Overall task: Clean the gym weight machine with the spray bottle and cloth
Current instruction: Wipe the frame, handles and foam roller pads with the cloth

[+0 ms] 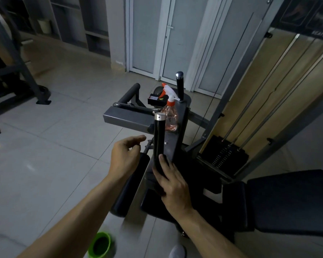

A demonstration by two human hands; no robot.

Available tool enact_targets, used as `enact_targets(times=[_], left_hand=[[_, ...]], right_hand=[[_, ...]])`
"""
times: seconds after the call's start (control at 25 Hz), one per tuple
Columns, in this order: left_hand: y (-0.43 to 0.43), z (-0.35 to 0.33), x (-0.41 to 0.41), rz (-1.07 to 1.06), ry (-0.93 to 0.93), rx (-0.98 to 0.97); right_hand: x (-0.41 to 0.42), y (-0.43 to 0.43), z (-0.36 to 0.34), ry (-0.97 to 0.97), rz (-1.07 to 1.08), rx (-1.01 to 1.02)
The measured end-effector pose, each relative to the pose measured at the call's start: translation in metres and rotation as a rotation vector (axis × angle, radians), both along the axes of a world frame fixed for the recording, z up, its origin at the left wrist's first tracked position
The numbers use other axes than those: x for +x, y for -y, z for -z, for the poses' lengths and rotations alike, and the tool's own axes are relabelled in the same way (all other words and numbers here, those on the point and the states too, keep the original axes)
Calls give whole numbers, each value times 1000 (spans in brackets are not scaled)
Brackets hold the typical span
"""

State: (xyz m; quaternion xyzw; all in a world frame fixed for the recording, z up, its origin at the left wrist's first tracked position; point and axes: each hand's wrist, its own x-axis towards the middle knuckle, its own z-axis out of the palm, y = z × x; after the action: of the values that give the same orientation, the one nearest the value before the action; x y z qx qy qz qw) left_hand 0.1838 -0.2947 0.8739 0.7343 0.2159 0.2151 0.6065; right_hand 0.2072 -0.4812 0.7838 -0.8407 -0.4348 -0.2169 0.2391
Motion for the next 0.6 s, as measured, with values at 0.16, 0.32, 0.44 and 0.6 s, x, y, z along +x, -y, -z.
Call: enact_targets(times=[0.16,0.32,0.44,0.6], left_hand=[[-4,-9,-2,-99,22,-82],[-13,-8,-15,-173,42,-113],[-20,-5,-25,-198,33,-123],[-20,-7,-29,-172,36,-109]], right_hand=[[44,-56,-119,114,68,105],[74,-84,-109,362,15,-359],[54,-62,-53,418,-123,-404],[50,-11,-22,434,-362,-451]])
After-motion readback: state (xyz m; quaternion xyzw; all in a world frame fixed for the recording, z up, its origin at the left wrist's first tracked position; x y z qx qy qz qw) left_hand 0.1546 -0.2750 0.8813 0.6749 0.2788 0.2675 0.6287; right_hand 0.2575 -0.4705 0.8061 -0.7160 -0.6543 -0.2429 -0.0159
